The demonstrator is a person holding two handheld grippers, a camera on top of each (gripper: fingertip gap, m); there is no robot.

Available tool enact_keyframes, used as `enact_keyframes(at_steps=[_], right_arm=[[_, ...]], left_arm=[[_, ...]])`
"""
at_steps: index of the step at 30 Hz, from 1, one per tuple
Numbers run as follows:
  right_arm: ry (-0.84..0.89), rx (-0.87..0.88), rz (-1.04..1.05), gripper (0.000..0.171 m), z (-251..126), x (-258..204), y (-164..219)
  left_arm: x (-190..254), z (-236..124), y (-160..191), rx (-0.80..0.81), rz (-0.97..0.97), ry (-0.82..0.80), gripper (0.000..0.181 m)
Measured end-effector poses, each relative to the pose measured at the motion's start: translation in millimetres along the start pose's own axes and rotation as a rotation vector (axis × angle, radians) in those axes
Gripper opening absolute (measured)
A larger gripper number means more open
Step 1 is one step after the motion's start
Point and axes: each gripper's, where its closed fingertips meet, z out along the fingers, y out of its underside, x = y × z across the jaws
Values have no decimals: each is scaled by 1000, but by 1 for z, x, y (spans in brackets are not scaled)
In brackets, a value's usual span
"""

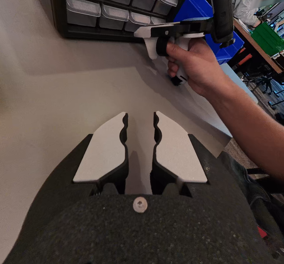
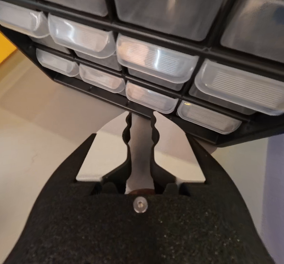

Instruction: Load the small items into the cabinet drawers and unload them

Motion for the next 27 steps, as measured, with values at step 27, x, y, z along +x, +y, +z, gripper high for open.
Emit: enact_keyframes(at_steps=[27], right_arm=[[-114,-378,-562,24,-40,-101,-29]], left_arm=[[-2,-9,-3,53,156,-175,31]])
